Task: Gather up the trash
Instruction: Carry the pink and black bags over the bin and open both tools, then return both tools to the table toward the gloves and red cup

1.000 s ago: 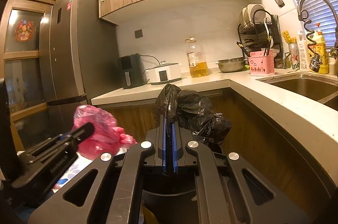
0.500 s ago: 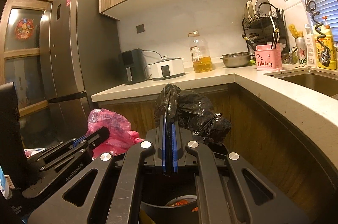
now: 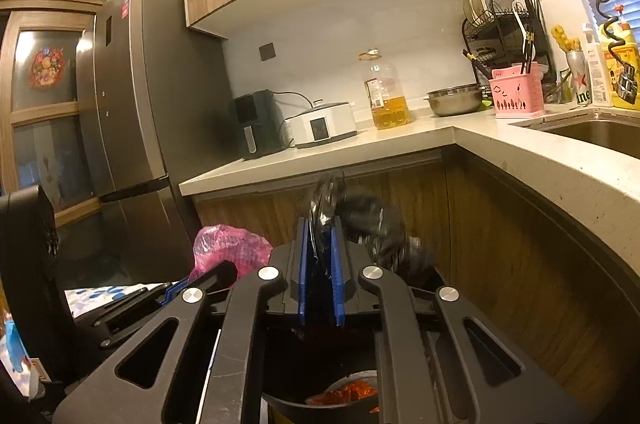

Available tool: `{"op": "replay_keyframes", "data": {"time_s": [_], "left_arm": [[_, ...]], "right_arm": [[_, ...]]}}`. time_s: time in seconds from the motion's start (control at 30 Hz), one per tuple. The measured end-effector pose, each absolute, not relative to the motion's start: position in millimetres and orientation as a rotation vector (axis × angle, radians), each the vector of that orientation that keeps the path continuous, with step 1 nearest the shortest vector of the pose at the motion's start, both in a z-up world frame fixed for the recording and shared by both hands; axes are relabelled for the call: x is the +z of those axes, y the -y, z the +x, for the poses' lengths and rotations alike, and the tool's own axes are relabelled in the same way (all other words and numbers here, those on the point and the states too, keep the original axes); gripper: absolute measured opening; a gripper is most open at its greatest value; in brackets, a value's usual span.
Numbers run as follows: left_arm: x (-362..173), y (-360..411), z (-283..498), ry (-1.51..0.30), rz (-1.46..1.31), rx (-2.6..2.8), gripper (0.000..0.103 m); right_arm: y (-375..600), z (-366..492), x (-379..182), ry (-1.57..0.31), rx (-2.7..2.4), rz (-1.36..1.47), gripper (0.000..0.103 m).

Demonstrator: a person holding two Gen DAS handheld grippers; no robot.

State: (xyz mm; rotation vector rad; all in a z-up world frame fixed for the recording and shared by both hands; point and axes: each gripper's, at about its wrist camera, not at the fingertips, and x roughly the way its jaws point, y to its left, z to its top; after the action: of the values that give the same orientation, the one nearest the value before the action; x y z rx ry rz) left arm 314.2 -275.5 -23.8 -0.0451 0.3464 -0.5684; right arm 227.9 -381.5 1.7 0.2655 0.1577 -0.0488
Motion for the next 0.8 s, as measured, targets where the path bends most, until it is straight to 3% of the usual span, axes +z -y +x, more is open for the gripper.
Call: {"op": "replay_keyframes", "data": {"time_s": [0.07, 0.2, 0.37, 0.53, 0.67, 0.8], "left_arm": [[-25.7, 275.6, 317.0, -0.355, -0.048, -0.57, 0.01], [-29.3, 277.2, 318.4, -0.368, -0.042, -0.58, 0.016], [-33.9, 276.2, 316.6, -0.369, -0.051, -0.59, 0.048], [-36.1, 266.6, 310.9, -0.37, -0.057, -0.56, 0.066], [-35.3, 250.9, 299.8, -0.366, -0.069, -0.517, 0.08], [-33.6, 228.4, 283.1, -0.351, -0.07, -0.45, 0.089]], "right_arm": [[381.9, 228.5, 1.0, -0.158, -0.05, 0.27, 0.022], [383.6, 227.0, -0.1, -0.159, -0.059, 0.278, 0.022], [387.2, 222.0, -1.5, -0.16, -0.072, 0.287, 0.028], [387.4, 214.5, -2.5, -0.165, -0.083, 0.297, 0.037], [382.6, 206.8, -3.7, -0.181, -0.09, 0.294, 0.053], [376.0, 193.9, -3.4, -0.184, -0.082, 0.302, 0.062]]}}
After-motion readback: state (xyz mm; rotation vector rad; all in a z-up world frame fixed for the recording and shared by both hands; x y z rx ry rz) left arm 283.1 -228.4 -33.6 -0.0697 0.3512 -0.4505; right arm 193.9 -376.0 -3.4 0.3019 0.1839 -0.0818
